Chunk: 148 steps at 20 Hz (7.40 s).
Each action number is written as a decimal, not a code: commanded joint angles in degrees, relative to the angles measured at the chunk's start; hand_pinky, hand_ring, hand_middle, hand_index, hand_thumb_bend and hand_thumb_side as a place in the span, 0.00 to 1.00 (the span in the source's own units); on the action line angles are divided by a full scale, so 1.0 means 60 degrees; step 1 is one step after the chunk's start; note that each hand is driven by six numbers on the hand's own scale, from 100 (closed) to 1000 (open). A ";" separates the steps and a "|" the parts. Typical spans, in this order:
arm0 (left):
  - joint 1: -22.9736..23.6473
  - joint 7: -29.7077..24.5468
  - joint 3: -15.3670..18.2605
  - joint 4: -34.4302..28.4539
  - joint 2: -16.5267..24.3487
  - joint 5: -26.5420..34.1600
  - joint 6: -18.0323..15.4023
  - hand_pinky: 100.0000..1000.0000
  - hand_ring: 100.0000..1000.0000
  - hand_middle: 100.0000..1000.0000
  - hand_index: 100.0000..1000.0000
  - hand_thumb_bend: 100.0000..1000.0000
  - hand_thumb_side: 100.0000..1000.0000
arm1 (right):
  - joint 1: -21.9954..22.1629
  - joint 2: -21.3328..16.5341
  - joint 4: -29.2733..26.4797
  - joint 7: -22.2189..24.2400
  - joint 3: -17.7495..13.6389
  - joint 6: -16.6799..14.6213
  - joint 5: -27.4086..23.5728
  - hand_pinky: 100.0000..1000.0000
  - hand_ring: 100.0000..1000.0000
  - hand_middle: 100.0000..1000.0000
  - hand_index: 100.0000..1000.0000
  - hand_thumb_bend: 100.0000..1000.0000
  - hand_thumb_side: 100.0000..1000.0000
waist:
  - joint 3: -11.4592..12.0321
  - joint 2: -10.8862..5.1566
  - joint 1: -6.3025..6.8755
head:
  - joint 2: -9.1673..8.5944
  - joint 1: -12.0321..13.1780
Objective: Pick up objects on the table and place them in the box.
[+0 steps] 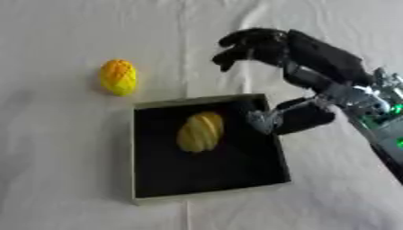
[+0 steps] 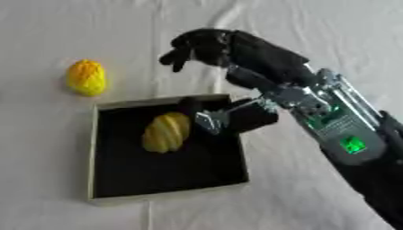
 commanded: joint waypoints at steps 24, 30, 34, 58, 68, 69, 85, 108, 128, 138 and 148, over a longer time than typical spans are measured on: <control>-0.2688 -0.5647 -0.2107 0.1795 0.5874 -0.5019 0.1276 0.88 0.91 0.84 0.92 0.17 0.00 | 0.3724 -0.1555 -0.0210 -0.4922 -0.4570 -0.2705 -0.3806 0.89 0.81 0.53 0.78 0.00 0.23 | -0.0631 -0.0092 0.0328 | -0.0256 0.0619; -0.3600 -0.6773 -0.2653 0.3598 0.5265 -0.5820 0.1129 0.90 0.92 0.85 0.92 0.27 0.16 | 0.3745 -0.1411 -0.0210 -0.4923 -0.4447 -0.2405 -0.3799 0.90 0.80 0.51 0.77 0.00 0.31 | -0.0677 -0.0093 0.0386 | -0.0206 0.0690; -0.3983 -0.7196 -0.3033 0.4475 0.4882 -0.6383 0.0681 0.90 0.93 0.84 0.92 0.35 0.24 | 0.3711 -0.1272 -0.0210 -0.4834 -0.4411 -0.2154 -0.3919 0.90 0.80 0.50 0.77 0.00 0.39 | -0.0724 -0.0073 0.0432 | -0.0217 0.0739; -0.5188 -0.7559 -0.3948 0.6533 0.2758 -0.6992 0.0151 0.91 0.92 0.84 0.93 0.21 0.46 | 0.3676 -0.0683 -0.0210 -0.4345 -0.4348 -0.1331 -0.4365 0.91 0.79 0.48 0.75 0.00 0.51 | -0.0898 -0.0075 0.0539 | -0.0141 0.0994; -0.5296 -0.7823 -0.3921 0.7031 0.2359 -0.7251 0.0233 0.91 0.92 0.85 0.93 0.24 0.53 | 0.3573 -0.0483 -0.0210 -0.4286 -0.4382 -0.1118 -0.4632 0.92 0.79 0.47 0.74 0.00 0.52 | -0.0976 -0.0030 0.0568 | -0.0140 0.1018; -0.5300 -0.7786 -0.3904 0.7113 0.2327 -0.7404 0.0230 0.90 0.92 0.85 0.93 0.25 0.53 | 0.3564 -0.0469 -0.0210 -0.4277 -0.4378 -0.1120 -0.4653 0.92 0.79 0.47 0.74 0.00 0.52 | -0.0984 -0.0027 0.0570 | -0.0141 0.1023; -0.5277 -0.7390 -0.3820 0.7898 0.1838 -0.7968 0.0173 0.81 0.82 0.74 0.87 0.00 0.09 | 0.3605 -0.0134 -0.0210 -0.4118 -0.4294 -0.0892 -0.4796 0.93 0.78 0.46 0.74 0.00 0.53 | -0.1055 0.0016 0.0565 | -0.0179 0.1068; -0.4790 -0.4955 -0.3777 0.3521 0.3018 -0.5525 0.0330 0.67 0.60 0.50 0.65 0.00 0.24 | 0.3995 -0.0106 -0.0210 -0.4238 -0.4420 -0.0884 -0.4805 0.93 0.78 0.45 0.73 0.00 0.52 | -0.0783 -0.0118 0.0568 | -0.0202 0.0810; -0.3287 -0.6298 -0.5055 0.0332 0.1703 -0.5647 0.1642 0.68 0.57 0.50 0.65 0.00 0.27 | 0.4146 0.0078 -0.0210 -0.4262 -0.4401 -0.0872 -0.4701 0.93 0.78 0.45 0.73 0.00 0.52 | -0.0579 -0.0220 0.0537 | -0.0085 0.0667; -0.3283 -0.7070 -0.5669 0.1272 0.0373 -0.6643 0.2695 0.69 0.59 0.52 0.66 0.00 0.23 | 0.4110 0.0184 -0.0210 -0.4195 -0.4406 -0.0908 -0.4717 0.93 0.78 0.45 0.73 0.00 0.52 | -0.0650 -0.0187 0.0539 | -0.0043 0.0598; -0.3271 -0.7824 -0.5860 0.1869 0.0210 -0.7722 0.1749 0.91 0.87 0.80 0.89 0.00 0.46 | 0.4151 0.0280 -0.0210 -0.4199 -0.4424 -0.0898 -0.4718 0.93 0.78 0.45 0.73 0.00 0.52 | -0.0659 -0.0196 0.0528 | -0.0080 0.0569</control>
